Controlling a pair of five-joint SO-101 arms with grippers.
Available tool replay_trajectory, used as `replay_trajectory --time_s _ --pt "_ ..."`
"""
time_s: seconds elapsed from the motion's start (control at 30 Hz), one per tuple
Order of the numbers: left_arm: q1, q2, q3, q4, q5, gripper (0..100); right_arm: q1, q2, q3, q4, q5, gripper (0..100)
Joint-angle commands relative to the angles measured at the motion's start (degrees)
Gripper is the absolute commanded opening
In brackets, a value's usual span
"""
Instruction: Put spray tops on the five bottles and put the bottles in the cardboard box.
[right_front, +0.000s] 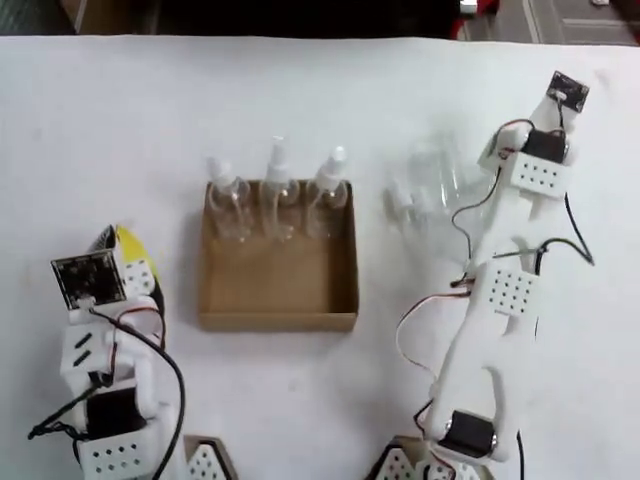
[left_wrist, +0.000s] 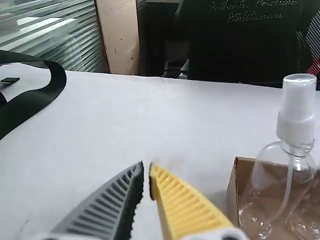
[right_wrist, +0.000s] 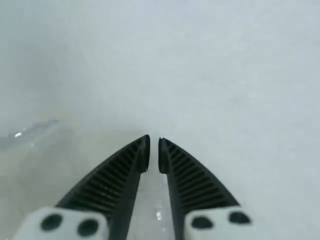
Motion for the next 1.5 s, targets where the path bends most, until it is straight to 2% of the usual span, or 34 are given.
replay_trajectory --time_s 0.0,0.17,0.37,0.67,0.77,0.97,1.17,1.33,1.47 --pt "0.75 -0.13 -0.18 -1.76 -0.53 2 2.24 -15.6 -2.81 5.76 1.41 1.6" --pt "0.75 -0.13 -0.18 -1.76 -0.53 2 2.77 -29.58 -2.81 12.0 1.49 1.6" --pt "0.66 -0.13 -0.18 -1.67 -0.62 2 1.54 -42.77 -2.64 12.62 5.19 1.6" --pt "0.31 -0.13 -0.18 -1.49 -0.62 2 -1.01 -66.86 -0.79 12.79 5.27 1.5" --pt "0.31 -0.13 -0.18 -1.58 -0.62 2 -4.0 -76.18 7.03 12.79 5.27 1.5" --pt "0.31 -0.13 -0.18 -1.58 -0.62 2 -9.89 -94.02 35.6 11.03 6.33 1.7" --pt "0.48 -0.13 -0.18 -1.67 -0.62 2 -8.13 -88.13 64.26 -4.97 10.02 1.8" --pt "0.57 -0.13 -0.18 -1.67 -0.62 2 -7.52 -75.38 66.81 -8.48 10.37 3.3" --pt "0.66 -0.13 -0.18 -1.67 -0.62 2 -7.43 -64.48 66.81 -13.23 10.37 16.0"
